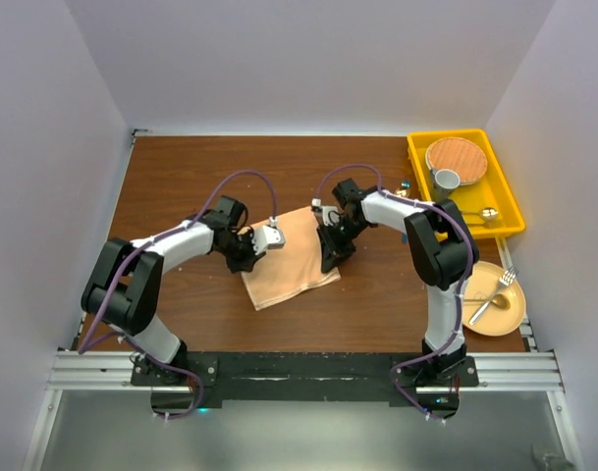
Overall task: Fold the napkin into a case and place the utensils inside
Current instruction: Rotate the square-folded napkin at the center of the board, then pick up the top corner of the square folded napkin from the center of the board.
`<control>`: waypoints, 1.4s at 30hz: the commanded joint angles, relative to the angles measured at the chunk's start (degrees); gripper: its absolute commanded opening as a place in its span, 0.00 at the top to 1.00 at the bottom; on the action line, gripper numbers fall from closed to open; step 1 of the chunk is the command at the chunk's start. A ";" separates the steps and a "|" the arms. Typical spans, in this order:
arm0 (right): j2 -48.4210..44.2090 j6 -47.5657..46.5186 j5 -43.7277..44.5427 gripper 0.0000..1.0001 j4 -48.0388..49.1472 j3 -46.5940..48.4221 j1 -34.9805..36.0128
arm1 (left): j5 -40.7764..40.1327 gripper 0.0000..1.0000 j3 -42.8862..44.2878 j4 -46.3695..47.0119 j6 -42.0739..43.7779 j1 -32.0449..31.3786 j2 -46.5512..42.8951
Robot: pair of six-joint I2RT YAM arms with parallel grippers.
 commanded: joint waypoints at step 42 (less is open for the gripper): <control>2.03 -14.48 0.40 0.67 -4.82 6.52 0.44 | -3.28 0.53 -21.00 20.49 3.84 -30.48 -22.43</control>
